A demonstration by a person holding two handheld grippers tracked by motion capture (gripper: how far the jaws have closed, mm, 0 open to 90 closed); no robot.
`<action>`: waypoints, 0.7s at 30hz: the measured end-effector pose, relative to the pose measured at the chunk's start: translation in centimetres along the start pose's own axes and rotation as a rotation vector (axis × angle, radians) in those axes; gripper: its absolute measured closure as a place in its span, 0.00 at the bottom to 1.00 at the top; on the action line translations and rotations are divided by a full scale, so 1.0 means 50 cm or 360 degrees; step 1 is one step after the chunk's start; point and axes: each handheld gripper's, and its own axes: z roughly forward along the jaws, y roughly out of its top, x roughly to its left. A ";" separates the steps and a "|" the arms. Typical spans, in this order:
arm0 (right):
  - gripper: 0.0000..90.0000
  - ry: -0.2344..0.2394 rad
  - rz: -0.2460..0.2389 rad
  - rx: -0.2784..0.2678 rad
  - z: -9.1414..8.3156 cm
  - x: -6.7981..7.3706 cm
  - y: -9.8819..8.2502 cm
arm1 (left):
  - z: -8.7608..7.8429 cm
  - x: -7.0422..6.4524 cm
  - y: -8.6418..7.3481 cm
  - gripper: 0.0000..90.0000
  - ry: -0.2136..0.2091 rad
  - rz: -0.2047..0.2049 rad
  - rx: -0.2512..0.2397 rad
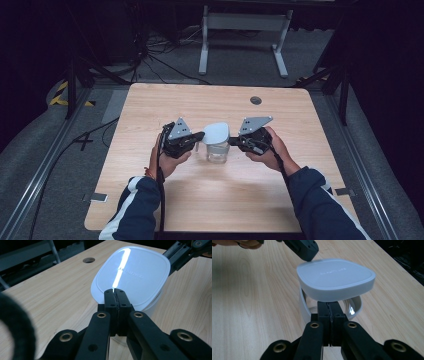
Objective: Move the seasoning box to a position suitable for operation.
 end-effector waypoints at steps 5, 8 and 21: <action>1.00 -0.0006 -0.0025 -0.0025 -0.005 0.006 0.017 | 0.008 -0.006 -0.005 1.00 0.0000 0.0014 0.0040; 0.99 -0.0005 -0.0028 -0.0044 -0.007 0.009 0.024 | 0.008 -0.006 -0.004 1.00 0.0000 0.0017 0.0037; 0.99 -0.0002 -0.0114 -0.0064 0.009 0.037 0.081 | -0.012 0.004 -0.019 0.99 0.0030 0.0008 0.0061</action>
